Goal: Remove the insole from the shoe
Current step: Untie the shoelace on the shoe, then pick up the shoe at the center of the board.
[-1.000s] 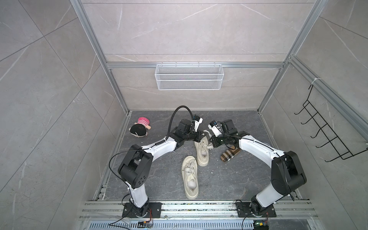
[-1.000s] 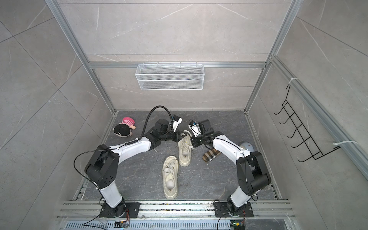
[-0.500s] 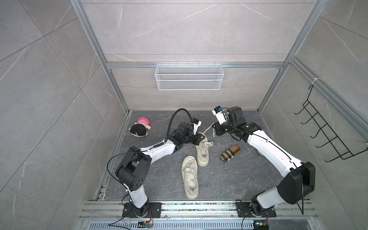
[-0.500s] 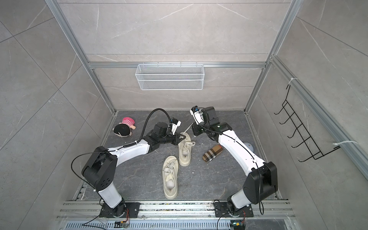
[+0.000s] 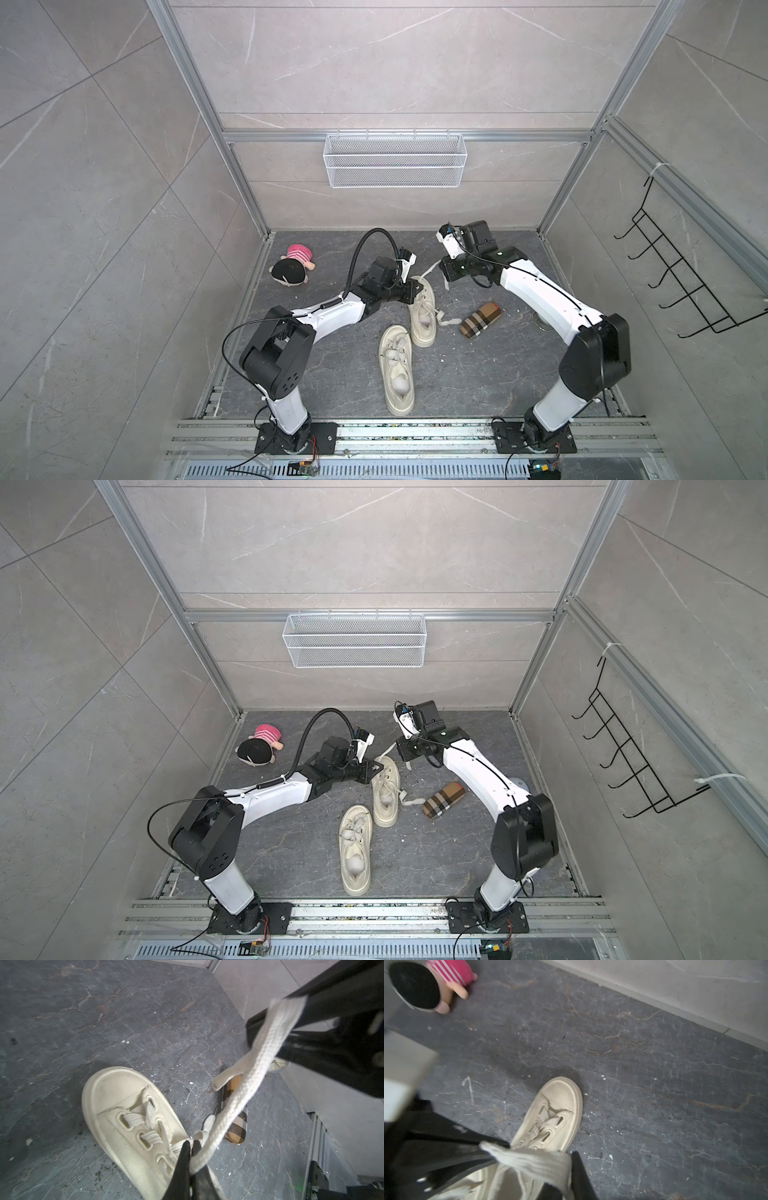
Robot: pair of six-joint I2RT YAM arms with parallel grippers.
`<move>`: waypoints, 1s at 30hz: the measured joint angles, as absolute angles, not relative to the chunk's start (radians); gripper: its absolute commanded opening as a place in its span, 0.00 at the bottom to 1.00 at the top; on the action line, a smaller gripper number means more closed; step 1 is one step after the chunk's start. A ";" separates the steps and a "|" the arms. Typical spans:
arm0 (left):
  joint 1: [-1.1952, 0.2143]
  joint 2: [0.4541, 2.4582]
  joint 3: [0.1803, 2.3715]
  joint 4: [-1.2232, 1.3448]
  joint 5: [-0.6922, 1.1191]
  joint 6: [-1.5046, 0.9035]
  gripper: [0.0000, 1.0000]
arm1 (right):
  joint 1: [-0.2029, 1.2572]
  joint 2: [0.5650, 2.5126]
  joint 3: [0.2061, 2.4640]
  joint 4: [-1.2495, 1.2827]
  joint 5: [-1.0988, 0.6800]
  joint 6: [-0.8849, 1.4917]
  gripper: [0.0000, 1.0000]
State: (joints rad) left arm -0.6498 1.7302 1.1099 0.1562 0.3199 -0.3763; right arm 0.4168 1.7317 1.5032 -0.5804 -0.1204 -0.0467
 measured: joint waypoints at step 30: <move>-0.478 1.710 1.058 0.053 0.300 -0.537 1.00 | 0.542 1.701 1.189 -0.649 -0.224 0.226 0.70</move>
